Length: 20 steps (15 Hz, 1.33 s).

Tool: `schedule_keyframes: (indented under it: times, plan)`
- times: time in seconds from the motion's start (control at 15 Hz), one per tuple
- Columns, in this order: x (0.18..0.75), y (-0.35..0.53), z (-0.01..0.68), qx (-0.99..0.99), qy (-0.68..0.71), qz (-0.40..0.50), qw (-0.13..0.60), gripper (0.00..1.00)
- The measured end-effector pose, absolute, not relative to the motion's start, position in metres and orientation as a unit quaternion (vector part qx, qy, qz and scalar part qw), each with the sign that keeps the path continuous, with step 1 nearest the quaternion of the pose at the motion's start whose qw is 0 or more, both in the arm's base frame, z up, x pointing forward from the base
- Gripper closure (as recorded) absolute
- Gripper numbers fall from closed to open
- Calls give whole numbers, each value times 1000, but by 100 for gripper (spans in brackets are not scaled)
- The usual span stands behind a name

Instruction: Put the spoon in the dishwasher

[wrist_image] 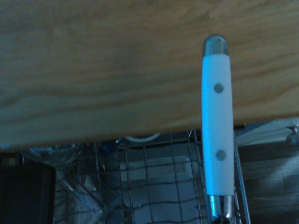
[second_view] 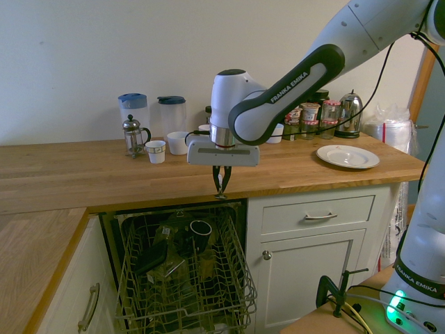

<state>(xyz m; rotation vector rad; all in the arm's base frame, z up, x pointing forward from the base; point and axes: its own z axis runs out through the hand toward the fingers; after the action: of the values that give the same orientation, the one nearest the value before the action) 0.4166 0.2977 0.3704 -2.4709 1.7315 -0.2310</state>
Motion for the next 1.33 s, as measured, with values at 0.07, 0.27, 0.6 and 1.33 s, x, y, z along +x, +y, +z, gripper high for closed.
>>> schedule_keyframes:
  times: [0.07,0.27,0.6,1.33]
  plan:
    - [406,306,367,-820,565,-75,55,100]
    - [380,325,354,-832,548,-68,43,100]
    - [359,335,312,-848,529,-37,16,100]
    - [353,349,232,-863,505,-29,2,100]
